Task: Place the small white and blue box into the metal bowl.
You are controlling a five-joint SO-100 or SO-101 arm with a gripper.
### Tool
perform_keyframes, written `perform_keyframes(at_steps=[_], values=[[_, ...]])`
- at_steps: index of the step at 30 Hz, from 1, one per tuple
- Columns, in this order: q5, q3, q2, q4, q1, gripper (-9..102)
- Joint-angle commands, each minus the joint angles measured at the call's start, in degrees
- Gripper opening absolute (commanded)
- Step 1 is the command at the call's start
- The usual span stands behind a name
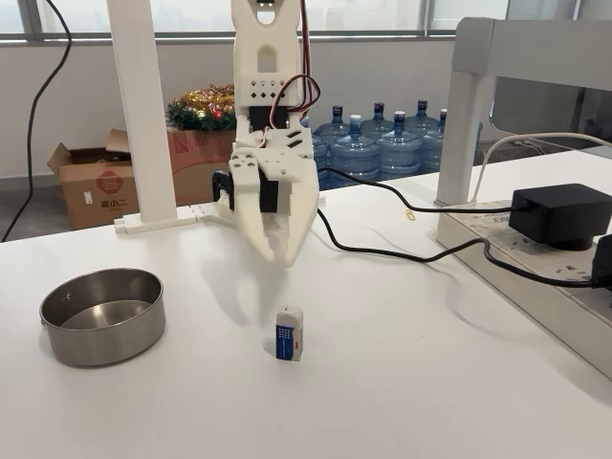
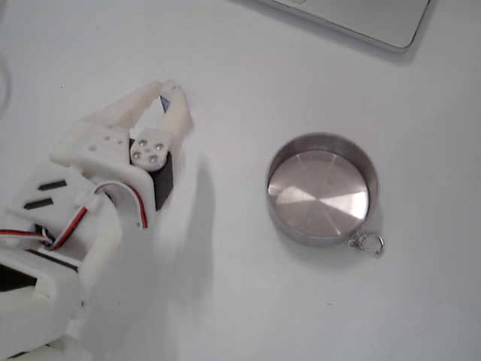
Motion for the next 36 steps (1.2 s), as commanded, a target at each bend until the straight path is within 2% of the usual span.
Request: perform_keyframes(at_steps=[1,11,19,36], values=[[0.5,2.5,-0.1,-0.4,-0.2,16],[0.5,-2.0,-6.3,-1.1,-0.2,17],[0.6,-10.2,-15.6,-1.1,-4.1,26],[0.6,-16.3,-20.2,-1.2,-4.8,26]])
